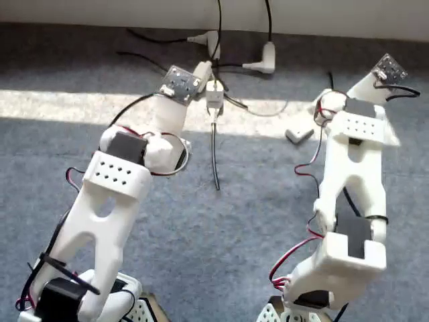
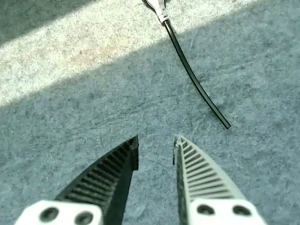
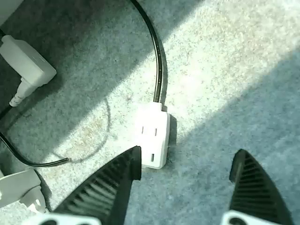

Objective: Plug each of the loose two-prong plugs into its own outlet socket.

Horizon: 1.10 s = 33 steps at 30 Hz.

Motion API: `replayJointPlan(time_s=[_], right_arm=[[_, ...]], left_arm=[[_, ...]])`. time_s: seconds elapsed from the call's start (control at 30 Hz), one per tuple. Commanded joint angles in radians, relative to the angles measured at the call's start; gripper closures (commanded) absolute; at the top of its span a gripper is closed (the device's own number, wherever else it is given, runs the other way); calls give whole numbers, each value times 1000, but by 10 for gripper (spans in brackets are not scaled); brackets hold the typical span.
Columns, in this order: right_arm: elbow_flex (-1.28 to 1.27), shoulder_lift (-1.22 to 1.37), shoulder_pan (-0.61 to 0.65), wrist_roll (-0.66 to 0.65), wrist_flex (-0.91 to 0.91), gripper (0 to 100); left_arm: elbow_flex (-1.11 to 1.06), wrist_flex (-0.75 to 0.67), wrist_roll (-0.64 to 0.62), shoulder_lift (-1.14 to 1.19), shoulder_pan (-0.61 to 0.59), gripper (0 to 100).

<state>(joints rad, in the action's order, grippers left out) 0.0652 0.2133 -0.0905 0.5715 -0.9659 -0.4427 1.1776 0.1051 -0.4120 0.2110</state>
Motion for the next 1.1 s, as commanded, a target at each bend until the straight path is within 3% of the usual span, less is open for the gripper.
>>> replayJointPlan(time_s=[0.0, 0.23, 0.33, 0.8, 0.97, 1.07], right_arm=[[174, 117, 35, 106, -8, 690], [395, 348, 70, 143, -116, 690], [484, 437, 70, 176, -120, 690], [581, 590, 91, 180, -117, 703], [581, 593, 73, 172, -127, 935], [585, 588, 73, 172, -166, 944]], left_arm=[[-243, -262, 2, -96, -10, 870], [-596, -753, 2, -159, -16, 870], [-674, -887, 2, -170, -31, 870], [-697, -921, 3, -174, -48, 870], [-697, -922, 3, -173, -48, 870], [-697, -922, 3, -173, -48, 870]])
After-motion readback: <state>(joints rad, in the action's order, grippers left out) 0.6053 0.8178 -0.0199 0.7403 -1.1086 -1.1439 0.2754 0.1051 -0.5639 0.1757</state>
